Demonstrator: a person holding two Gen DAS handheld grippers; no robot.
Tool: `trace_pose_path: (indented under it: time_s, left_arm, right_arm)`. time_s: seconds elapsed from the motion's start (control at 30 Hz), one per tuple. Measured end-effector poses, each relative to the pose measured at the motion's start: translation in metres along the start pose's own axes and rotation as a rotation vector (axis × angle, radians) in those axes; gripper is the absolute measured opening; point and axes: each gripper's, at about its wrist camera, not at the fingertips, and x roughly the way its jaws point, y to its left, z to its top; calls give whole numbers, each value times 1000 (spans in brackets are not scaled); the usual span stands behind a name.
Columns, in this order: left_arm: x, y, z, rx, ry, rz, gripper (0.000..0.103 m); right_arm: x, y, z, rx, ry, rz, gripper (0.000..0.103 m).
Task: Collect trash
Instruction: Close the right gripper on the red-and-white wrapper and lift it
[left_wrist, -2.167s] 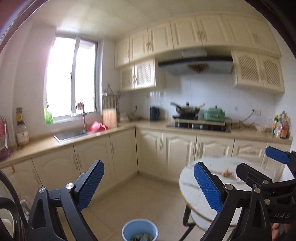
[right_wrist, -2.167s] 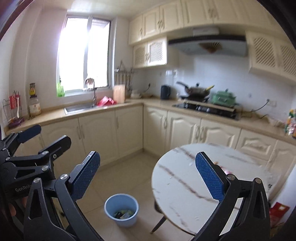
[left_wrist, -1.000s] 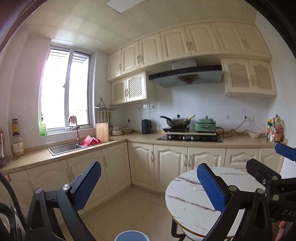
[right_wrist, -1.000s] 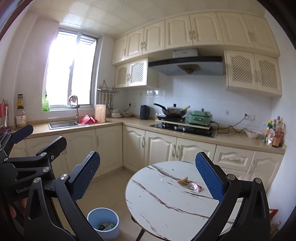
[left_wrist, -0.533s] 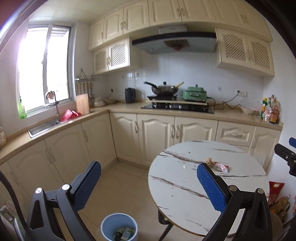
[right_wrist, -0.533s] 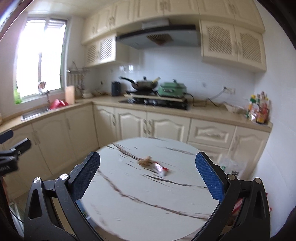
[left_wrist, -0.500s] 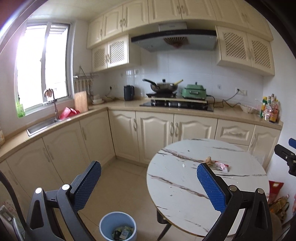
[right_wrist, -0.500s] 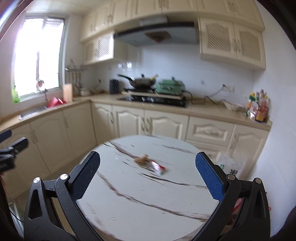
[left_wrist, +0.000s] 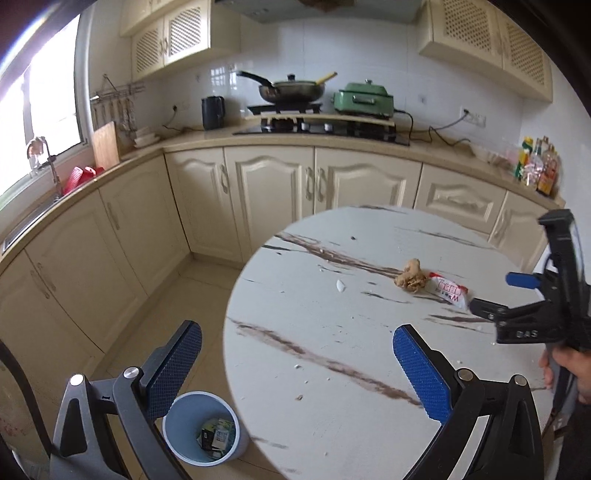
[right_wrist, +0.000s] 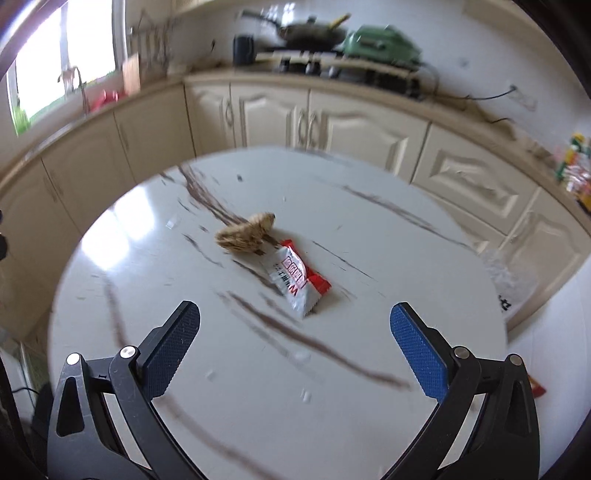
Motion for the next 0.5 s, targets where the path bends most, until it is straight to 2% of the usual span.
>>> trace_pose_path:
  time_s: [0.13, 0.3, 0.37, 0.43, 0.47, 0.5]
  left_arm:
    - [47, -12, 39, 34, 50, 6, 102]
    - [94, -30, 86, 69, 88, -57, 102]
    - [112, -38, 105, 80, 108, -102, 102]
    - [125, -45, 113, 92, 126, -125, 102]
    - [134, -50, 120, 103, 131, -136, 102]
    - [143, -55, 126, 111, 138, -141, 102]
  right_arm:
    - [44, -7, 10, -6, 64, 35, 103]
    - [73, -9, 17, -54, 91, 64, 98]
    - [81, -9, 18, -67, 109, 84, 81]
    - [82, -10, 16, -71, 106, 98, 60]
    - [82, -13, 16, -72, 107, 100, 55]
    - [83, -14, 17, -74, 107, 105, 44]
